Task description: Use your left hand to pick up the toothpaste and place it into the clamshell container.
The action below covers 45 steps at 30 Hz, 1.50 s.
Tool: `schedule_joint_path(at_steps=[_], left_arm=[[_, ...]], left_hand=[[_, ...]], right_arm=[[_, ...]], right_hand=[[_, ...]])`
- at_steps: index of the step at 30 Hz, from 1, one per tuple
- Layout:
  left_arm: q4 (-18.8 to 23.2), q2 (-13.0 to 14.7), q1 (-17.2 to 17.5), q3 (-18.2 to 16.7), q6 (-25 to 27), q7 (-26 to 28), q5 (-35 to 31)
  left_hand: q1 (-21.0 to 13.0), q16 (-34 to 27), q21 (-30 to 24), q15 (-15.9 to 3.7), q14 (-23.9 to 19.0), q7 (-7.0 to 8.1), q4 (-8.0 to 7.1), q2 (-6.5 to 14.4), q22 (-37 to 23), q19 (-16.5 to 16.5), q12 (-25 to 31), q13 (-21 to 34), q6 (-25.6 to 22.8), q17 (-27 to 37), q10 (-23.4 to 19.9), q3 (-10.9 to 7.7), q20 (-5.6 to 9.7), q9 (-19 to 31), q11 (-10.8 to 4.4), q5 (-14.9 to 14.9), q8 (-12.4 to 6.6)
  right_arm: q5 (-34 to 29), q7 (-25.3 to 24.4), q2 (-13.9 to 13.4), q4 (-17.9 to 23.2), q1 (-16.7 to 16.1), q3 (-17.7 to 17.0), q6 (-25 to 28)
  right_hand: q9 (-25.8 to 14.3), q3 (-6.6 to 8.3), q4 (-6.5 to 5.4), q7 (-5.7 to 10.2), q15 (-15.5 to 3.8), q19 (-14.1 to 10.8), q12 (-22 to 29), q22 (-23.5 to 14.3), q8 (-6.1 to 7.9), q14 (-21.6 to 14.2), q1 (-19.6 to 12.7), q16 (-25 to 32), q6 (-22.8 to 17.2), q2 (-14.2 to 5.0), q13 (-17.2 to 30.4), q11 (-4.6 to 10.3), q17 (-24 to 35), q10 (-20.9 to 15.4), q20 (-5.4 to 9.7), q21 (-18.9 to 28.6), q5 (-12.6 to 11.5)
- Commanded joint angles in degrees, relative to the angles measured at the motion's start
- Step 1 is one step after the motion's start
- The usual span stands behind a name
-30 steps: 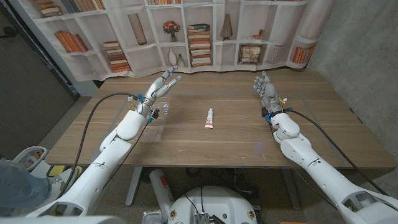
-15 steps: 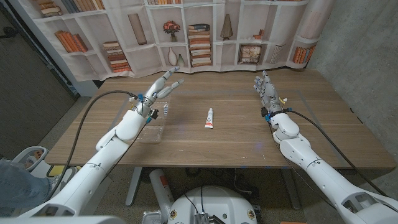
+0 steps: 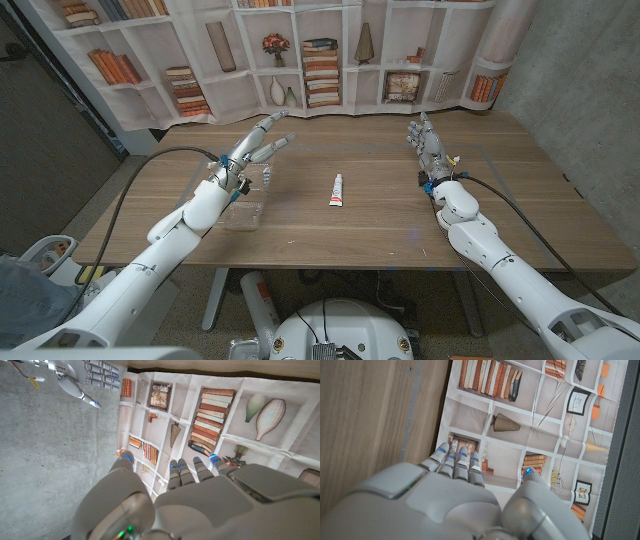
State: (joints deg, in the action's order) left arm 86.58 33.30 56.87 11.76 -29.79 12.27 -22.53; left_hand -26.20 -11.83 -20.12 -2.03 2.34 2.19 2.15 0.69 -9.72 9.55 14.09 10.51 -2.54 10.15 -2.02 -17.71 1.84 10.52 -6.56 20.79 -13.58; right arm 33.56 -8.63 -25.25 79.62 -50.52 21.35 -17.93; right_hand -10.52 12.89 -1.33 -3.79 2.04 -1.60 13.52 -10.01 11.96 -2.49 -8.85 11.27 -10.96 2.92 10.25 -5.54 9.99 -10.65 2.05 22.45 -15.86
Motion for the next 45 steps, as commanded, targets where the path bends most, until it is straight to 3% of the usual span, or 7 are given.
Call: schedule_joint_path(at_steps=[1,9,25,45], left_arm=[[-0.03,2.92,-1.10,2.44,1.75,4.88,-6.04],[-1.02,3.52,-2.47,4.08,1.64,6.62,-7.17],[1.41,5.21,-2.88,5.89,5.00,5.39,-8.86],[3.81,7.34,-4.44,8.34,7.39,4.37,-12.74]], left_hand=[[-1.18,0.30,0.24,-3.84,-0.35,1.06,0.55,0.09,-0.17,2.30,-0.36,0.29,-0.08,-0.03,-0.52,-0.37,1.31,0.29,-0.67,0.42,0.12],[-2.67,0.41,0.64,-4.37,-0.81,1.68,1.36,0.67,-0.17,1.86,-0.49,0.29,-0.41,-0.06,-1.12,-1.00,1.67,0.32,-1.42,0.70,0.19],[-5.08,0.54,1.14,-4.62,-1.53,2.07,2.84,1.09,-0.15,0.86,-0.64,0.29,-1.45,-0.12,-2.22,-1.84,1.68,0.33,-1.95,0.92,0.06],[-7.54,0.91,1.96,-5.36,-1.47,3.04,4.68,0.26,-0.14,0.42,-1.11,0.28,-1.69,-0.16,-2.52,-2.16,1.43,0.33,-2.80,0.89,0.28]], right_arm=[[-0.42,-0.58,0.32,-0.18,0.77,0.45,0.88],[-0.57,-0.83,0.50,-0.33,0.99,0.53,0.87],[-0.48,-0.58,0.87,-1.13,1.37,0.44,0.13],[-0.31,0.19,1.76,-3.15,2.68,0.54,-0.77]], right_hand=[[-0.33,0.17,0.52,-0.07,0.14,-0.74,-0.03,-0.09,-0.22,-0.38,-0.71,-0.23,-0.55,-0.24,0.31,0.21,0.30,-0.48,0.93,-0.24,0.23],[-0.33,0.12,0.58,-0.03,0.15,-0.85,-0.06,-0.10,-0.25,-0.55,-0.74,-0.21,-0.60,-0.26,0.32,0.29,0.30,-0.58,0.91,-0.40,0.29],[-0.34,-0.01,0.68,-0.02,0.18,-1.08,-0.10,-0.12,-0.29,-1.00,-0.75,-0.16,-0.81,-0.34,0.33,0.29,0.33,-0.89,0.85,-0.83,0.43],[-0.34,-0.11,0.83,0.02,0.29,-1.27,-0.24,-0.14,-0.32,-1.18,-0.82,-0.23,-1.03,-0.45,0.33,0.29,0.34,-0.97,0.84,-1.32,0.56]])
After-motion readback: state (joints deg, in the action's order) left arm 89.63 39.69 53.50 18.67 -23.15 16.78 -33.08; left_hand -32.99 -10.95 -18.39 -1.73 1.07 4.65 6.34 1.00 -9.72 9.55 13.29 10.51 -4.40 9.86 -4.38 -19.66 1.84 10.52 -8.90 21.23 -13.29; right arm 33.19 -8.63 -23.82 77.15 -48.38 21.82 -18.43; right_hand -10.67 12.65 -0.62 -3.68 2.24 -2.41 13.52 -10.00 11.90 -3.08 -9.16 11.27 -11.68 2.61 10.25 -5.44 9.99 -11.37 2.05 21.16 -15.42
